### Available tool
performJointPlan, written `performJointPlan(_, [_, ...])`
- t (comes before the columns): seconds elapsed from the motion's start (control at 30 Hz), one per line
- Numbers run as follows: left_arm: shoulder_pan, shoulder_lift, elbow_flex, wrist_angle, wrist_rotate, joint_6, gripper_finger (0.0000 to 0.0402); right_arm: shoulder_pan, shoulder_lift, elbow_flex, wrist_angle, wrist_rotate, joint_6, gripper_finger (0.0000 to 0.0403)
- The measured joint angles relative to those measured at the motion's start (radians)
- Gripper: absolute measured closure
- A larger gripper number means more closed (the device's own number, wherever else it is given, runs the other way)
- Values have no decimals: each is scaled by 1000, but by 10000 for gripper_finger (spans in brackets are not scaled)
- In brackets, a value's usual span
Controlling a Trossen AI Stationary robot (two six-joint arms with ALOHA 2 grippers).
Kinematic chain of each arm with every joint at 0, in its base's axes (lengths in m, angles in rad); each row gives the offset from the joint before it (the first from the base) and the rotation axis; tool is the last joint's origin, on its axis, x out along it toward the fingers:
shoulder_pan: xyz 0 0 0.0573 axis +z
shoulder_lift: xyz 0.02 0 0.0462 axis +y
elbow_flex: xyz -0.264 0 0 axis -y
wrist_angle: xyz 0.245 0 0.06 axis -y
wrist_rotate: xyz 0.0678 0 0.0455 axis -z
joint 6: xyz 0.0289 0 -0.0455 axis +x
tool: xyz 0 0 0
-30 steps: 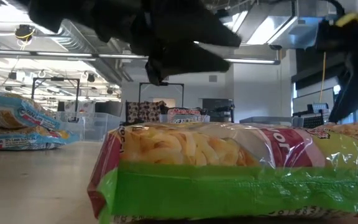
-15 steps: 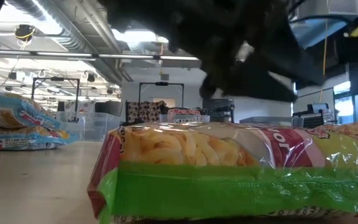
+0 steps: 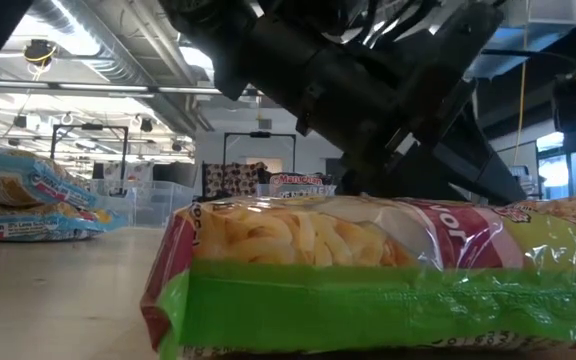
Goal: Sort Maruchan noodles
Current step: Put the black noodle pack into the right transparent bin
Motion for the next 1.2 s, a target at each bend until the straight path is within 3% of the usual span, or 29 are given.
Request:
performJointPlan(0.23, [10, 12, -1, 3, -2, -8, 221, -34, 11, -51, 53, -12, -35, 132])
performJointPlan(0.53, [15, 37, -1, 12, -20, 10, 221, -39, 12, -224, 459, 30, -46, 130])
performJointPlan(0.73, [31, 37, -1, -3, -20, 10, 221, -39, 12, -267, 612, 85, -55, 130])
performJointPlan(0.93, [42, 37, -1, -14, -33, 35, 221, -39, 30, -267, 619, 133, -52, 129])
performJointPlan(1.2, [43, 37, -1, -16, -38, 36, 221, -39, 33, -267, 538, 97, -27, 129])
